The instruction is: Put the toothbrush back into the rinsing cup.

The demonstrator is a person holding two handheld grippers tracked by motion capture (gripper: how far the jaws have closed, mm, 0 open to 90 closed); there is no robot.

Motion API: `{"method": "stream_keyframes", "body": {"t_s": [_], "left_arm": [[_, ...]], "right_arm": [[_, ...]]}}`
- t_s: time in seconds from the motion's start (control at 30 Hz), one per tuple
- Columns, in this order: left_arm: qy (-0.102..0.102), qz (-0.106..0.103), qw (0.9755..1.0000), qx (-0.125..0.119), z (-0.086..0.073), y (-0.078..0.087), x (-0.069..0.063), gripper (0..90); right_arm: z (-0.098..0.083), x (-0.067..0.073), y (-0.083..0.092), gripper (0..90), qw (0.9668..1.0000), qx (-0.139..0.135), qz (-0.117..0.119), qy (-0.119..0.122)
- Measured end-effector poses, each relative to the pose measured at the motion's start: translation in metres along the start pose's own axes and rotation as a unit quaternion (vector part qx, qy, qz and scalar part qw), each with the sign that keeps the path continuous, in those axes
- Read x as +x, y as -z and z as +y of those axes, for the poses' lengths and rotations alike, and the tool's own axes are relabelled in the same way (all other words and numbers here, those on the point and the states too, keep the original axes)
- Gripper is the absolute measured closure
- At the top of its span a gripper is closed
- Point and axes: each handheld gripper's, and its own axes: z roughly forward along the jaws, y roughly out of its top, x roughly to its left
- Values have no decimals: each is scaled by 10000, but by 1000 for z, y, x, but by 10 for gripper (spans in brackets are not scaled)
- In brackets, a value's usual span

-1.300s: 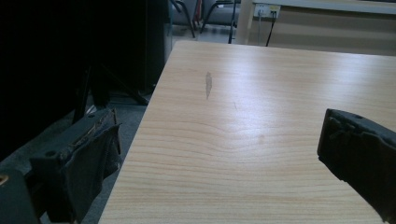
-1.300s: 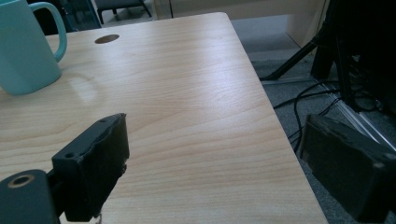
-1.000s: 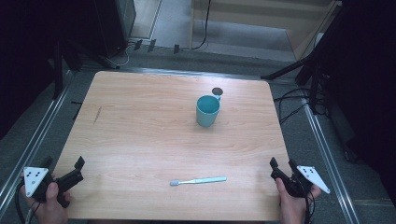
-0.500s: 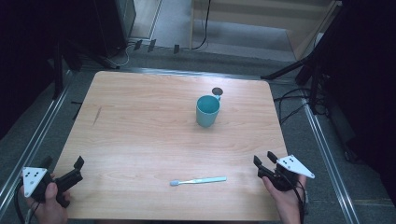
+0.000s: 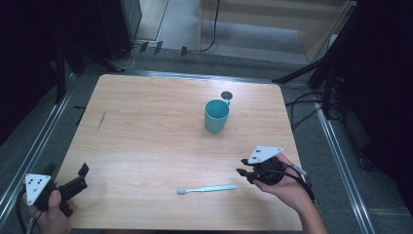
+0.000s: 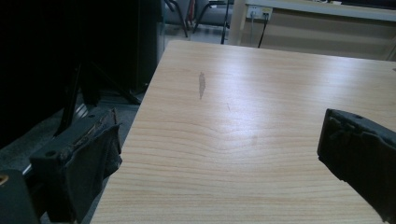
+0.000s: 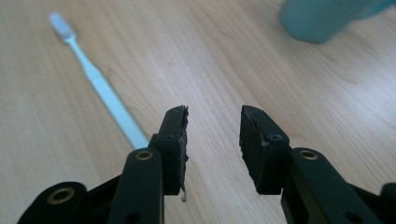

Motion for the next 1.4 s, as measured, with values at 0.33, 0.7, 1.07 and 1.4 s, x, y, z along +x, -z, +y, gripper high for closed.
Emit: {"method": "stream_keyframes", "body": {"t_s": [0.33, 0.7, 1.07, 1.4], "left_arm": [[-8, -17, 10000, -13, 0, 0, 0, 0], [-20, -37, 10000, -56, 0, 0, 1, 0], [-33, -33, 10000, -55, 0, 0, 1, 0], [-54, -25, 10000, -57, 0, 0, 0, 0]], "right_arm": [[42, 24, -29, 669, 9796, 960, 617, 1657], [62, 50, -67, 756, 9413, 1953, 1121, 2513], [67, 61, -87, 756, 9262, 2276, 1336, 2693], [66, 65, -99, 766, 9163, 2547, 1376, 2769]]}}
